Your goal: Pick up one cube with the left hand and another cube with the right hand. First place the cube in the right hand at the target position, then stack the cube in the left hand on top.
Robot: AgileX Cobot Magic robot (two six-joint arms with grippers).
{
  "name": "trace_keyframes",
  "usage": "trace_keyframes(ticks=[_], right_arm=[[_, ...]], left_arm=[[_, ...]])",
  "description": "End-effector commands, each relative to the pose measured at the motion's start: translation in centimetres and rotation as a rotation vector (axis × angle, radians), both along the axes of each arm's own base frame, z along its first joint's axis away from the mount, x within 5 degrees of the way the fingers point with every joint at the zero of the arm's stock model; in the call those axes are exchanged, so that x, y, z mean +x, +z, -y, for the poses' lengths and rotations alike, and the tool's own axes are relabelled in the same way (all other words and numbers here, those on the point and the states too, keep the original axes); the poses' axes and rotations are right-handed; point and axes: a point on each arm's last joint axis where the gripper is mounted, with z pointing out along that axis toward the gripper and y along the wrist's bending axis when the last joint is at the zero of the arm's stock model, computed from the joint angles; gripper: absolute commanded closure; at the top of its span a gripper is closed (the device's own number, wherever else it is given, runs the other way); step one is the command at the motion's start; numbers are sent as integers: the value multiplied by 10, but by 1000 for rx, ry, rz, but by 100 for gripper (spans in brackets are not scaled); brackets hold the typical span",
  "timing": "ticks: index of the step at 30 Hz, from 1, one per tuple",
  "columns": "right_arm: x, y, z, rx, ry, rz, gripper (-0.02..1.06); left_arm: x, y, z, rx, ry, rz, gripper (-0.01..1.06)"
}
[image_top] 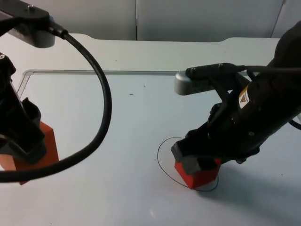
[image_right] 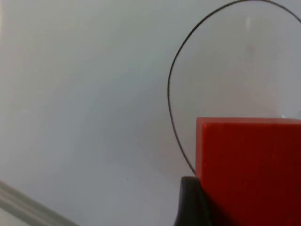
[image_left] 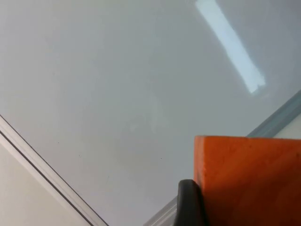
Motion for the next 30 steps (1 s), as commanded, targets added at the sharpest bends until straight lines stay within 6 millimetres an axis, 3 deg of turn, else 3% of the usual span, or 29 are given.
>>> trace_keyframes(ticks=[1,30], right_arm=[[3,-4,-4,10,1,24,105],[8,-8,-1,-6,-68,49,105]], left_arm=[[-2,2,2,-21,7,7,105],[-2,2,3,-38,11,10,105]])
